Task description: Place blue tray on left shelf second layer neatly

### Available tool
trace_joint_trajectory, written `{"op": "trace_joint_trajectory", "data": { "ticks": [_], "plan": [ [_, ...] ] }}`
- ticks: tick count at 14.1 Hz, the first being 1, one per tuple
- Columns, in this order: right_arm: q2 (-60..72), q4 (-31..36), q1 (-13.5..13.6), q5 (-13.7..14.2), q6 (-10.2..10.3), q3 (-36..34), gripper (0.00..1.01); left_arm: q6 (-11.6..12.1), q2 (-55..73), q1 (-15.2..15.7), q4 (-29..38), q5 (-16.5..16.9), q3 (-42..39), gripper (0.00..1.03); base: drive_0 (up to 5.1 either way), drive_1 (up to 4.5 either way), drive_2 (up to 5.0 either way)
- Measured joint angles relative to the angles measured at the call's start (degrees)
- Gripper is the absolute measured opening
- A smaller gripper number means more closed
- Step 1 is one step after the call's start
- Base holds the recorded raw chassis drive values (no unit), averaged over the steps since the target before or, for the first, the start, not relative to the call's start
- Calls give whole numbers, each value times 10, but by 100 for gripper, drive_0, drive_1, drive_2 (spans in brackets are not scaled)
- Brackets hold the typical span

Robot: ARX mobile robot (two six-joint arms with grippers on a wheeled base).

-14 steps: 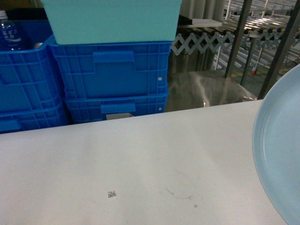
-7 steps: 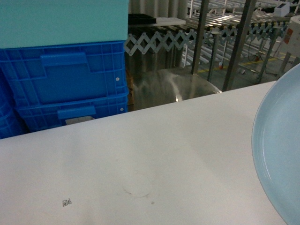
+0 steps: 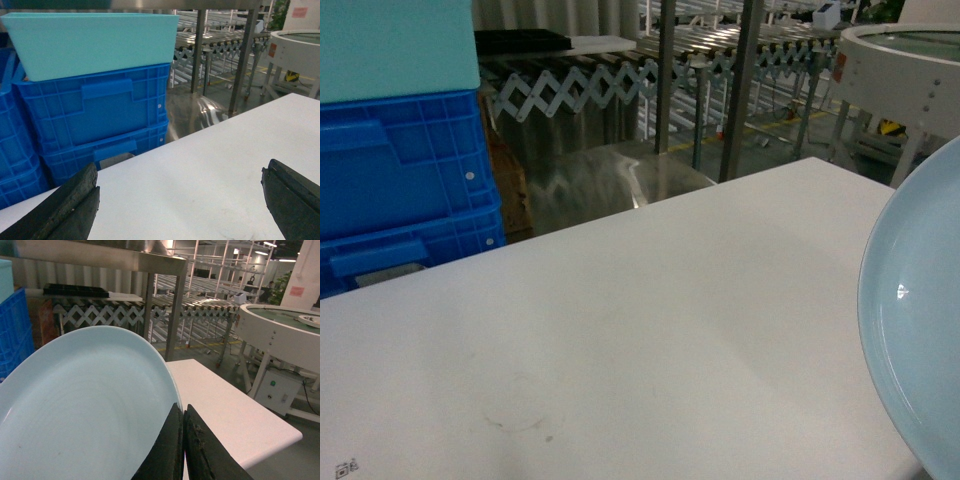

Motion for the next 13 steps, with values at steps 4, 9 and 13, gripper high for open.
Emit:
{"op": "trace_joint_trajectory", "data": {
  "ticks": [4,9,13],
  "plan": [
    [0,0,0,0,0,0,2,0,0,0,0,0,0,98,-164,-164,-164],
    [0,0,0,0,0,0,2,0,0,0,0,0,0,98,-159,-159,-159],
    [0,0,0,0,0,0,2,0,0,0,0,0,0,98,-160,-160,-160]
  ]
}}
